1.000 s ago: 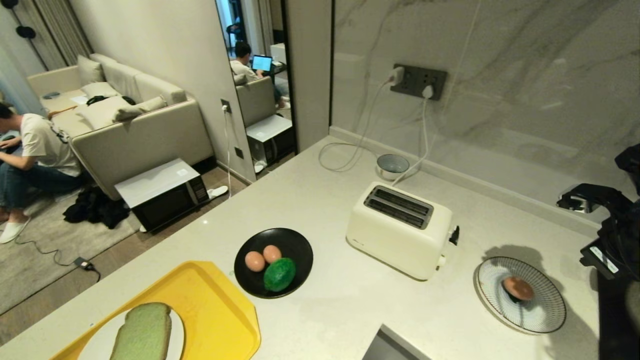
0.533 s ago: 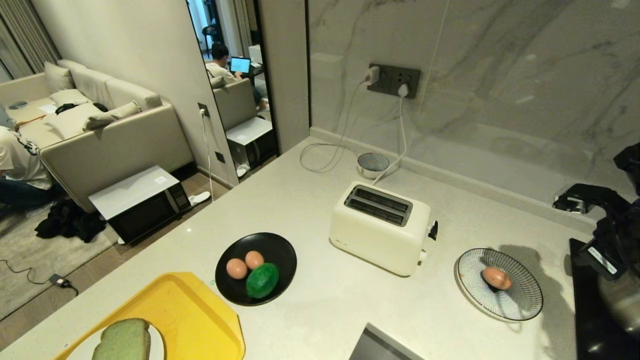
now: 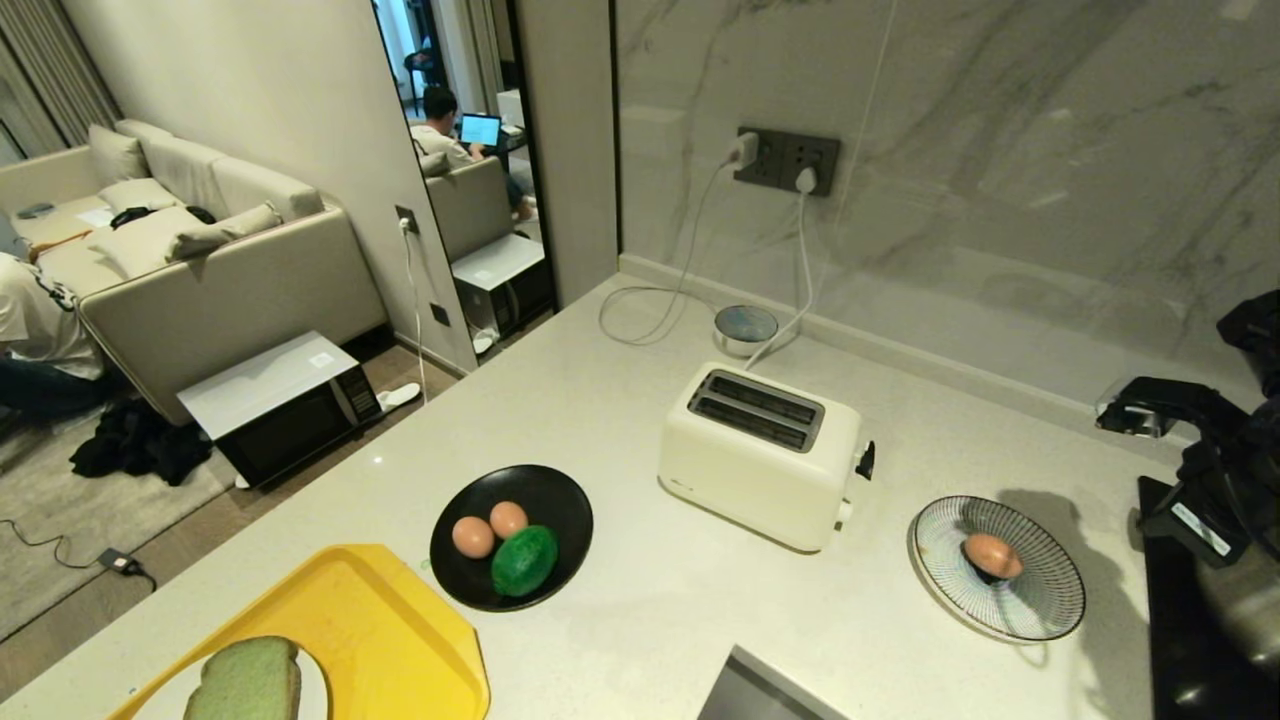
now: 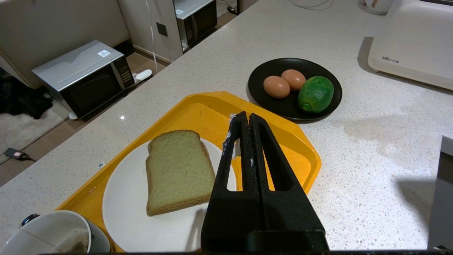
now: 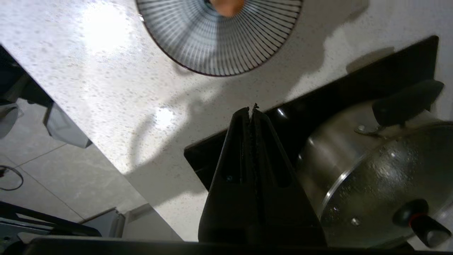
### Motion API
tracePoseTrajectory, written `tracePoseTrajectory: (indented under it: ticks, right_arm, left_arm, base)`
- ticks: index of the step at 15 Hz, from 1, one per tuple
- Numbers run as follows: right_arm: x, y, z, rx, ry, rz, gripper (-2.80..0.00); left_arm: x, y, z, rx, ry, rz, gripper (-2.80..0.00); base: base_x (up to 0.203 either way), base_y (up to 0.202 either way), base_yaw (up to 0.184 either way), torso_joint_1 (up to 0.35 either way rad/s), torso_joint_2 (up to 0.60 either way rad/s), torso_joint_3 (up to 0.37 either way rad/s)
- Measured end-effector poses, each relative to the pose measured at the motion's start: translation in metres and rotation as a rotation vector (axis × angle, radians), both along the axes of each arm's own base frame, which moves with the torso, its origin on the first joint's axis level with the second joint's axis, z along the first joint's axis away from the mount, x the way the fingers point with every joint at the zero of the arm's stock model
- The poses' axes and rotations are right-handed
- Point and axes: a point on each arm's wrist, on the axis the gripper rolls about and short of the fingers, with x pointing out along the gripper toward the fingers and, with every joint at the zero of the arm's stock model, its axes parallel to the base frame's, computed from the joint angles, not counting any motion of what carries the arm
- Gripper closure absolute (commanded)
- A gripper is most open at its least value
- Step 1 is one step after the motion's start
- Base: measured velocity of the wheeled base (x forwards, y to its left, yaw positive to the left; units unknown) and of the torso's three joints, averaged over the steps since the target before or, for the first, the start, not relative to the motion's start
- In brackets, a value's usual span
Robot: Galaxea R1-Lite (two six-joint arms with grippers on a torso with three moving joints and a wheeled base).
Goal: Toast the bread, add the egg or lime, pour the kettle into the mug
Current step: Pick up the egg
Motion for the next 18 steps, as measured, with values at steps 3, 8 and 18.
tracePoseTrajectory:
  ticks: [3, 8, 18]
  right_arm:
    - [0.005, 0.001, -0.007, 0.047, 0.015, 0.03, -2.8]
    - [0.03, -0.002, -0.031, 0.035, -0.008, 0.073, -2.8]
    - [0.085, -0.001, -0.089, 0.021, -0.049, 0.199, -2.8]
  left_arm:
    - [0.0, 0.0, 0.0, 0.0, 0.0, 0.0, 0.0]
    - [0.0, 0.0, 0.0, 0.0, 0.0, 0.0, 0.0]
    - [0.0, 0.0, 0.0, 0.0, 0.0, 0.0, 0.0]
  base:
    - [0.0, 0.0, 0.0, 0.0, 0.0, 0.0]
    - [0.0, 0.0, 0.0, 0.0, 0.0, 0.0]
    - [0.0, 0.0, 0.0, 0.0, 0.0, 0.0]
